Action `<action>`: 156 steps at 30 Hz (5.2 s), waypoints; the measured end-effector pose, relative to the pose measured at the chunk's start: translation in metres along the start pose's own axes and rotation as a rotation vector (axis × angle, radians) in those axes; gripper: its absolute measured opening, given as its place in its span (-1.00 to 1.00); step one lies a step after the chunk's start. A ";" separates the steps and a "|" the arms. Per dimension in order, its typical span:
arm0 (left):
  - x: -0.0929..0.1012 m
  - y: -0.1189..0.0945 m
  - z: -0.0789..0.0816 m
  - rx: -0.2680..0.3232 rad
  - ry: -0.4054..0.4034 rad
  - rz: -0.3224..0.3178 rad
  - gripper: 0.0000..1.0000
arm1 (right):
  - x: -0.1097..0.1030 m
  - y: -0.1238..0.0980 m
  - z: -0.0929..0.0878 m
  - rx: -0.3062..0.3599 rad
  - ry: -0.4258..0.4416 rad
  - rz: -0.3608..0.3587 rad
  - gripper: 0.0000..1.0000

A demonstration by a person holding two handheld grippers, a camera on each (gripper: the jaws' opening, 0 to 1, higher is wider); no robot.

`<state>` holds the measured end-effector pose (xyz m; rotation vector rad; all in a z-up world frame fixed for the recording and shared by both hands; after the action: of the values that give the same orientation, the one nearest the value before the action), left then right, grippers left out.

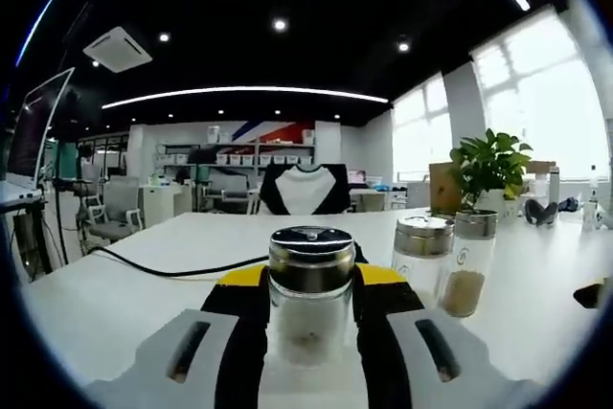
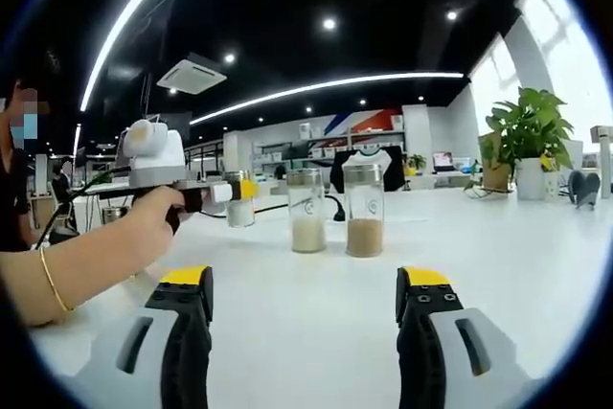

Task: Rotate the seasoning bottle until the label or dispensing opening points toward the visible target arrow and the bottle remains upright within the marked orientation range

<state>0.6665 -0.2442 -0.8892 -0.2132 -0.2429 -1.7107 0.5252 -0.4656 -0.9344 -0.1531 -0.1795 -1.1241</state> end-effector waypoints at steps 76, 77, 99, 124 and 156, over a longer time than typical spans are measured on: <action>0.098 -0.093 -0.012 -0.178 0.013 -0.645 -0.30 | -0.018 0.003 0.011 0.100 -0.060 0.140 -0.03; 0.098 -0.092 -0.013 -0.183 0.027 -0.644 -0.30 | -0.018 0.003 0.011 0.098 -0.059 0.141 -0.03; 0.102 -0.097 -0.023 -0.241 0.014 -0.778 -0.30 | -0.024 0.003 0.011 0.105 -0.050 0.176 -0.12; 0.113 -0.108 -0.027 -0.277 0.017 -0.891 -0.30 | -0.025 0.003 0.010 0.099 -0.027 0.182 -0.18; 0.115 -0.106 -0.022 -0.291 -0.013 -0.781 -0.28 | -0.018 0.000 0.012 0.077 -0.118 0.126 -0.37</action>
<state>0.5443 -0.3438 -0.8824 -0.3763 -0.0831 -2.5235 0.5171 -0.4474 -0.9268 -0.1597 -0.3140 -0.9818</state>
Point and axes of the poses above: the point that each gripper's makers call its tool centre point, and the gripper's own axes: y roughly forward along the fingers, x roughly to its right, z roughly out of its top, the point moved 9 cm from there along -y, roughly backward along the fingers, and after that the axes turned 15 degrees about -y, right-handed, at the moved point
